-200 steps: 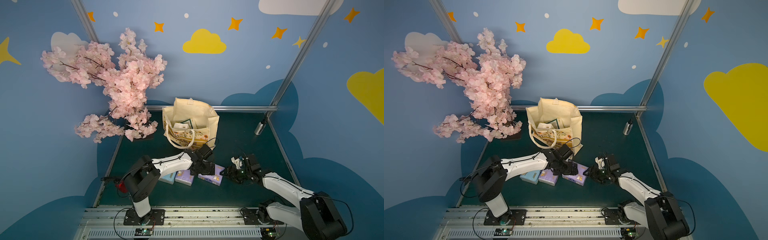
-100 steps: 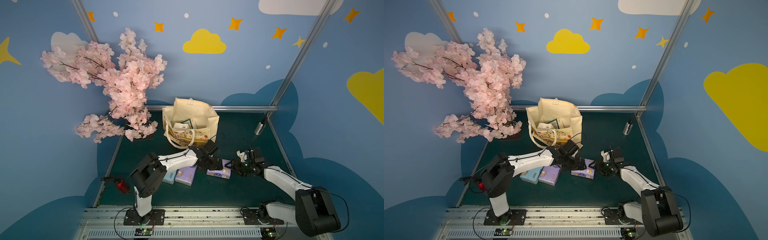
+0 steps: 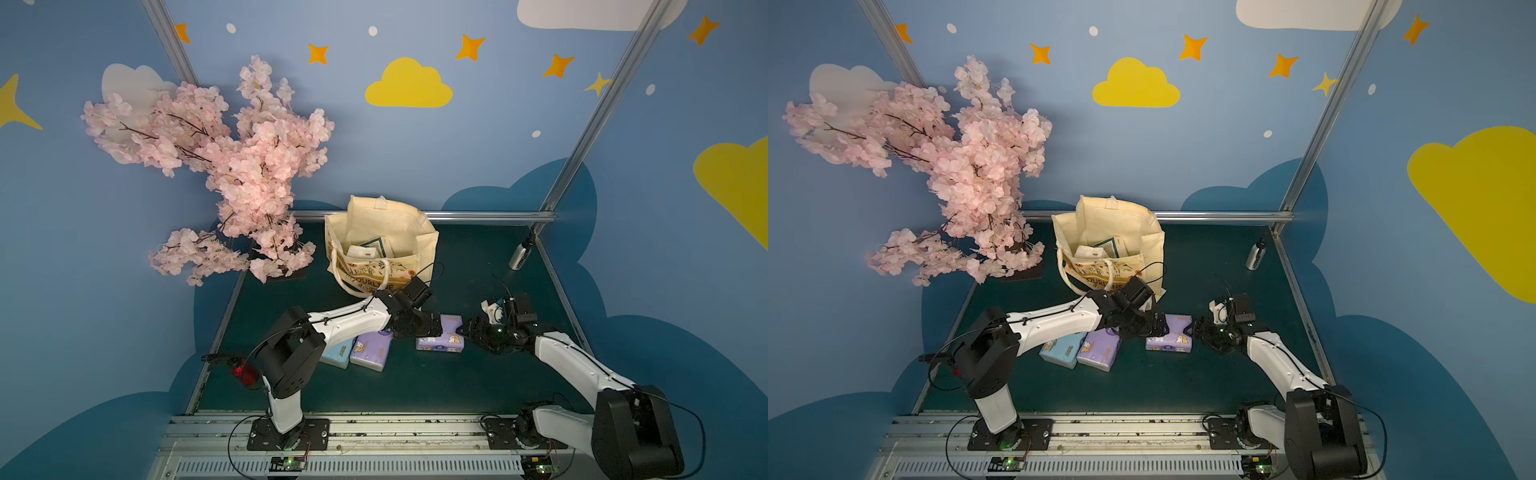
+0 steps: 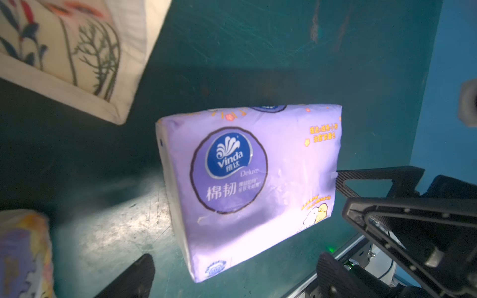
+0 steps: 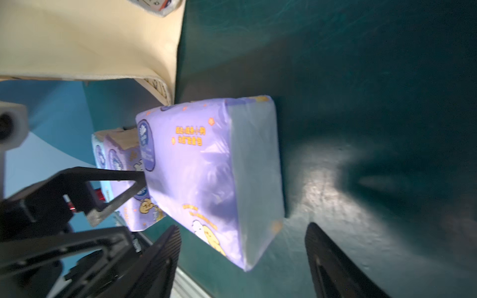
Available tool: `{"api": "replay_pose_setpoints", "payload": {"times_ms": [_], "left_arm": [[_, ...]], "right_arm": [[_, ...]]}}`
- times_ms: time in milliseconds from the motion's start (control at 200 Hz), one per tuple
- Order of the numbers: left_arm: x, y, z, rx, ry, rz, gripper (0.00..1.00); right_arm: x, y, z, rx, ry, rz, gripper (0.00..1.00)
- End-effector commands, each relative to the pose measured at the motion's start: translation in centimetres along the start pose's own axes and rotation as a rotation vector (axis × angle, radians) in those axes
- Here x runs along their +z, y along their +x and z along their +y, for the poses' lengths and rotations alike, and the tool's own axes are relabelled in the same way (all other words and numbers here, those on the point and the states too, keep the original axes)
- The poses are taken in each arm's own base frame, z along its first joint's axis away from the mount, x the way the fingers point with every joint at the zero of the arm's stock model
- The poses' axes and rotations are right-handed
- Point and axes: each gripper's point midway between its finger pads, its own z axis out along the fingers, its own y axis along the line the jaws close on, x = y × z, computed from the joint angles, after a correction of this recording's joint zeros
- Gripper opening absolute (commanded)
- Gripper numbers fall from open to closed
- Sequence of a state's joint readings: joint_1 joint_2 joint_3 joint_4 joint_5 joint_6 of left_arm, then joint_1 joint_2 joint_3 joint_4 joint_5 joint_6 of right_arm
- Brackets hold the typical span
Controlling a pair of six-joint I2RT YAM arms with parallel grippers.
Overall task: Put tissues into the canvas bag
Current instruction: Pick up the pack of facial tissues from the center of the board.
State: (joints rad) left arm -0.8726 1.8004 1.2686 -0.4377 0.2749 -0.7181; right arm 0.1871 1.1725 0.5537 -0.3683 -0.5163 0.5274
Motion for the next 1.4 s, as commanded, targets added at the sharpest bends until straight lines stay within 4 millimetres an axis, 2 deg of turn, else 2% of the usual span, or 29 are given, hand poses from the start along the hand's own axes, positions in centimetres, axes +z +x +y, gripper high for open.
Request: {"api": "replay_pose_setpoints", "payload": {"times_ms": [0,150,345,626,911,1096,1201,1302,1392], "left_arm": [[-0.2,0.5,0.4,-0.008,-0.002,0.004,0.98],[0.9,1.3,0.6,-0.040,0.008,0.034,0.97],[0.9,0.6,0.1,-0.033,0.026,0.016,0.97],[2.8,0.2,-0.4,-0.073,0.062,0.034,0.98],[3.2,0.2,-1.0,-0.083,0.109,0.046,0.98],[2.8,-0.2,-2.9,-0.077,0.206,0.042,0.98],[2.2,-0.6,-3.8,-0.073,0.249,0.034,0.97],[1.9,-0.7,-3.5,-0.076,0.251,0.021,0.98],[1.6,-1.0,-2.8,-0.097,0.259,0.013,0.97]], "right_arm": [[0.2,-0.2,-0.1,-0.018,-0.019,-0.029,0.81],[1.2,-0.8,0.1,0.003,-0.066,-0.052,0.85],[2.4,-1.3,0.7,0.020,-0.114,-0.018,0.86],[3.1,-0.5,0.3,0.037,-0.109,-0.006,0.86],[4.3,-0.3,1.0,0.058,-0.158,0.011,0.86],[4.5,-0.5,2.8,0.097,-0.258,0.023,0.80],[4.2,-0.6,3.6,0.118,-0.300,0.029,0.70],[3.2,-1.0,4.2,0.131,-0.316,-0.010,0.59],[2.0,-1.5,4.9,0.136,-0.329,-0.044,0.59]]}}
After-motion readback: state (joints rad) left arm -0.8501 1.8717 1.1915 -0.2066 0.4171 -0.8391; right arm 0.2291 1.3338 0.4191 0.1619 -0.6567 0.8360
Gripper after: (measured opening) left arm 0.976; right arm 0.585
